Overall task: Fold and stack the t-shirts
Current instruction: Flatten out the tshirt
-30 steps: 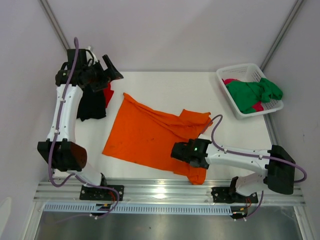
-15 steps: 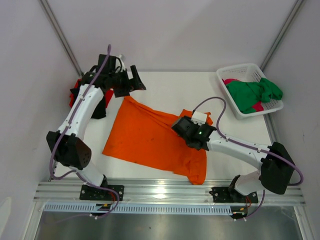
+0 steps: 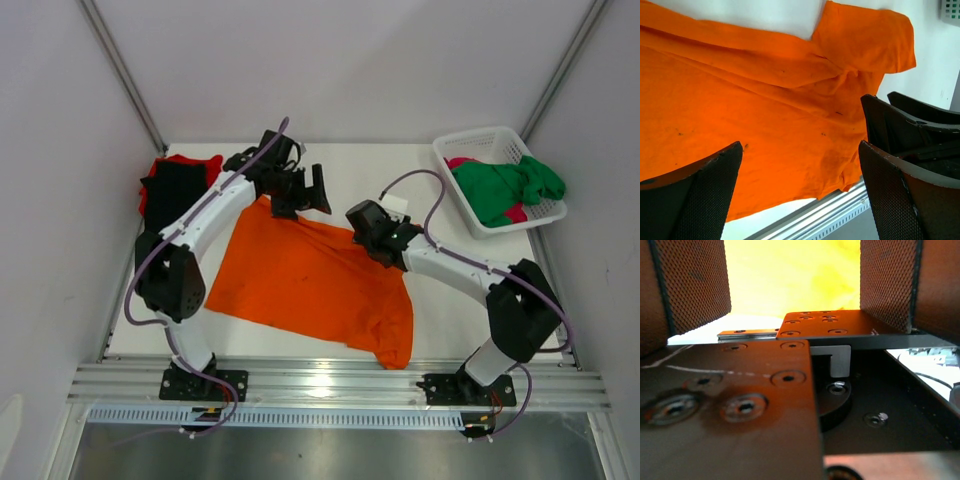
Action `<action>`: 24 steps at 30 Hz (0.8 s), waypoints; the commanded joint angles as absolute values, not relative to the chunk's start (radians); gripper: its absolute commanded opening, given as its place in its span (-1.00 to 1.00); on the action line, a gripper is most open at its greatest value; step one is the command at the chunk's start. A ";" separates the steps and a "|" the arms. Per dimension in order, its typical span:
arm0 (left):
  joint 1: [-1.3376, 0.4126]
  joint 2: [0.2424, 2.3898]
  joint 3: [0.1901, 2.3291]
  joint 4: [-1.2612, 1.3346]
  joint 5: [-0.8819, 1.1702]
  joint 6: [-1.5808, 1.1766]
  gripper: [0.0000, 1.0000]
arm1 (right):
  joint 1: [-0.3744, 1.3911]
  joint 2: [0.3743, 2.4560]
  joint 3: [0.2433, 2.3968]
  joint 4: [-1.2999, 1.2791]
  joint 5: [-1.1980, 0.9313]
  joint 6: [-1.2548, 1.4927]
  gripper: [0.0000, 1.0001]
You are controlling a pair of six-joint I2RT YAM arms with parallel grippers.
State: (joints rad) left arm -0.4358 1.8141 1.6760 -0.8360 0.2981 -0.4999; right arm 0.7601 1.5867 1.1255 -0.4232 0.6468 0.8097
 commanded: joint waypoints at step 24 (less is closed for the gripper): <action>-0.443 1.615 1.468 -0.822 0.155 -0.528 0.99 | 0.443 1.832 1.488 -0.805 0.698 1.118 0.31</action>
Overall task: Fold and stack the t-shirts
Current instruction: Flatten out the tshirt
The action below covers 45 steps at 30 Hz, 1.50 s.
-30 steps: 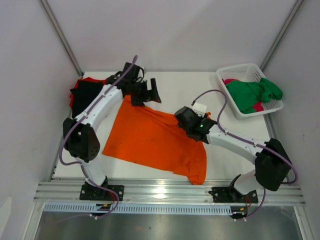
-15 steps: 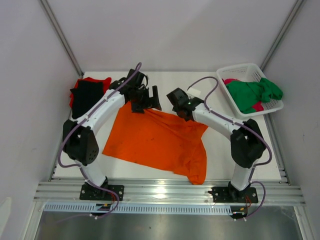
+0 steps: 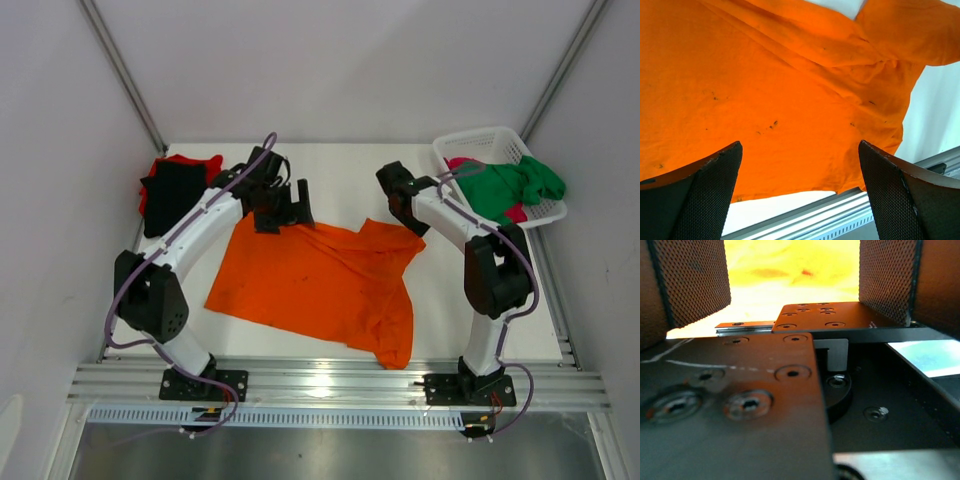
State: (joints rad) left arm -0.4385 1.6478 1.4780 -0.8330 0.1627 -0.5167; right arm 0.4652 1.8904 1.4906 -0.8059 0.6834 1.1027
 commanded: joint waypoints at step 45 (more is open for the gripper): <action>-0.443 1.546 1.552 -0.928 0.074 -0.497 0.99 | 0.379 1.925 1.396 -0.689 0.568 1.066 -0.50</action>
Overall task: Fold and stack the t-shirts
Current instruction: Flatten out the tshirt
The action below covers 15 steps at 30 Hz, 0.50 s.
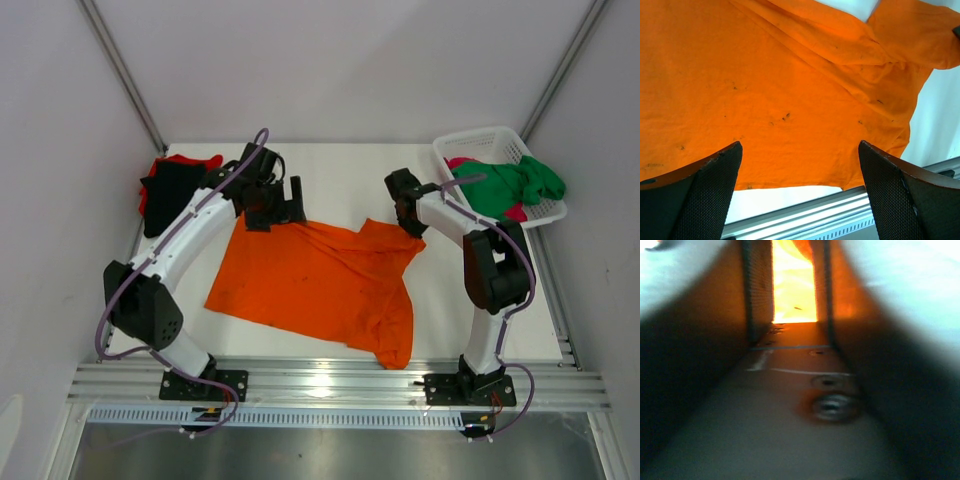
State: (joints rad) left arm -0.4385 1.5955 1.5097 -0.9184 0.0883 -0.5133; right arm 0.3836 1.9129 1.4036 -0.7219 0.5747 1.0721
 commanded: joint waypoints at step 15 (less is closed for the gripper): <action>-0.443 1.545 1.542 -0.928 0.074 -0.514 0.99 | 0.380 1.862 1.286 -0.371 0.594 0.902 -1.00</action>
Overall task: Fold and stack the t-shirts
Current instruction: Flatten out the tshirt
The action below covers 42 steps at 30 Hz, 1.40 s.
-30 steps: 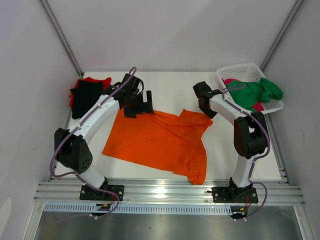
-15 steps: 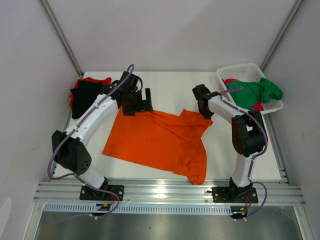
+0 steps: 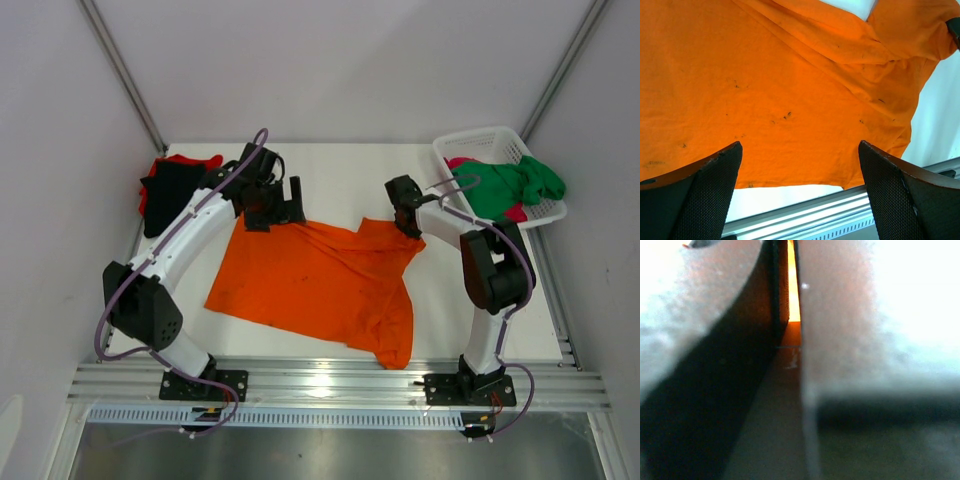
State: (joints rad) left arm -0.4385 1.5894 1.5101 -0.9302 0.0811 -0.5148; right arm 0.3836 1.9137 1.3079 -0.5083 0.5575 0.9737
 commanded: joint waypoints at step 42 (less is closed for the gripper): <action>-0.443 1.543 1.522 -0.945 0.043 -0.535 0.99 | 0.356 1.939 1.413 0.044 0.652 0.551 -1.00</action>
State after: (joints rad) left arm -0.4385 1.5894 1.5093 -0.9443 0.0566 -0.5179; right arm 0.3641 1.9263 1.3586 -0.0051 0.6201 0.5831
